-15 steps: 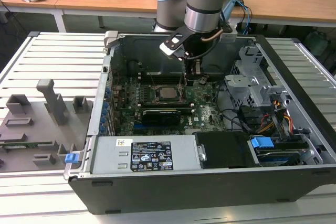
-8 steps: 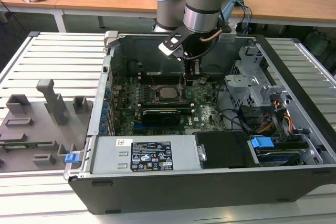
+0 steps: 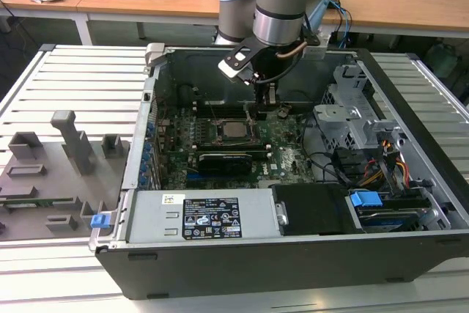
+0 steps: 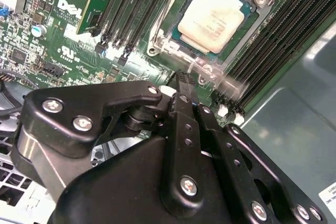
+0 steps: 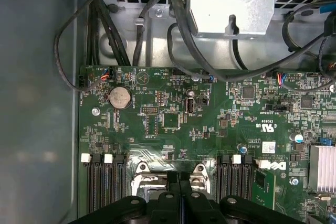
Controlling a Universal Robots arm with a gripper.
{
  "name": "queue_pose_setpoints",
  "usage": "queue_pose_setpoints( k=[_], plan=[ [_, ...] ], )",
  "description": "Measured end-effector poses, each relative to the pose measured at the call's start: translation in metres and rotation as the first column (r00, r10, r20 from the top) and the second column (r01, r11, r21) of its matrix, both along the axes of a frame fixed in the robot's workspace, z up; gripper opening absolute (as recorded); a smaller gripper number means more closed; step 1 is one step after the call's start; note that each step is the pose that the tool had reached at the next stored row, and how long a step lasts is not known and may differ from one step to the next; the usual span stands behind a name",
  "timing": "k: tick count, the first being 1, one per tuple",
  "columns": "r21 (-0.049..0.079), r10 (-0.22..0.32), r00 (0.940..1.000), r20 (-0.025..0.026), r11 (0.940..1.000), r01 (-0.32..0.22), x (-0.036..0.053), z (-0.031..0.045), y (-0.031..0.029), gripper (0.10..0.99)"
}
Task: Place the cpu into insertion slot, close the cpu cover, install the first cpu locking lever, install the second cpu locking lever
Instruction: 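Close the cpu cover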
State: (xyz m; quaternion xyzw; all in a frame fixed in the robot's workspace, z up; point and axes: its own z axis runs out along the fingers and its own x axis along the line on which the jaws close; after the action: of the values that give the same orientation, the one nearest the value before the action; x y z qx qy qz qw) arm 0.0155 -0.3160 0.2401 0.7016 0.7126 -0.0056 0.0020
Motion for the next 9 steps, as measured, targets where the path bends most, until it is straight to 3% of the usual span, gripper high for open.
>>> queue_pose_setpoints(
  k=[9],
  plan=[
    [0.0, 0.0, 1.0, -0.0003, 1.0, 0.0, -0.0149, -0.005, 0.0, 0.106]
  ],
)
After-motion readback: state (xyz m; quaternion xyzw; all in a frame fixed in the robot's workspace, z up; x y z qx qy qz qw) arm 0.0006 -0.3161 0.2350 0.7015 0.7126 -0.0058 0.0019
